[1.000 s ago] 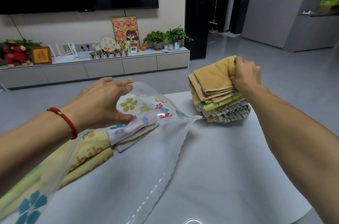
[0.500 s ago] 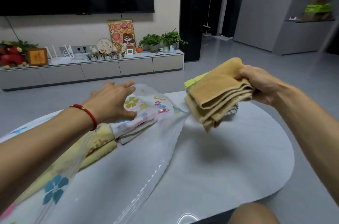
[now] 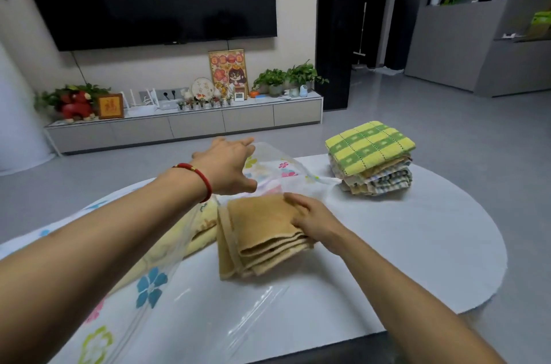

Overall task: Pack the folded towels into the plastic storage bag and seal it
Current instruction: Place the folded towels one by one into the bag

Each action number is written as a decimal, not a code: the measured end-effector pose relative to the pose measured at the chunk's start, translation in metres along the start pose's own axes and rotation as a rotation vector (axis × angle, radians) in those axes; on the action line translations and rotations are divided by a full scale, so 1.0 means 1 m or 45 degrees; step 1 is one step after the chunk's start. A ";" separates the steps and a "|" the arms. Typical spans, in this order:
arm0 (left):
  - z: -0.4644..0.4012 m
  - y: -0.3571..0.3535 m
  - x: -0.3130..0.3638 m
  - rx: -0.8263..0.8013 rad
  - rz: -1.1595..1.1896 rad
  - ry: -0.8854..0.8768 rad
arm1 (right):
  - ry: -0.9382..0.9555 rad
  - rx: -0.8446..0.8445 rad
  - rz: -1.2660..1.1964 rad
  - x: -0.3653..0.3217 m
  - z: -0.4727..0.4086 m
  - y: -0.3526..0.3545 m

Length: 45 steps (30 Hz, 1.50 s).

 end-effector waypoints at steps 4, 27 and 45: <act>0.004 -0.001 0.001 0.019 0.006 -0.035 | -0.172 0.318 0.432 0.022 -0.047 -0.006; 0.023 -0.015 0.008 0.058 0.097 -0.091 | 0.058 0.580 1.206 0.012 0.042 -0.034; 0.030 -0.007 0.018 0.053 0.104 -0.094 | -0.229 0.671 -0.149 0.045 0.000 -0.050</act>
Point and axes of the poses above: each hand's wrist, its own z-axis away from the middle knuckle, its own y-axis out of the back of the hand, x = y × z, the point moved 3 cm from there along -z, towards the middle knuckle, and after that the axes turned 9 degrees about -y, right-handed, at the moved point
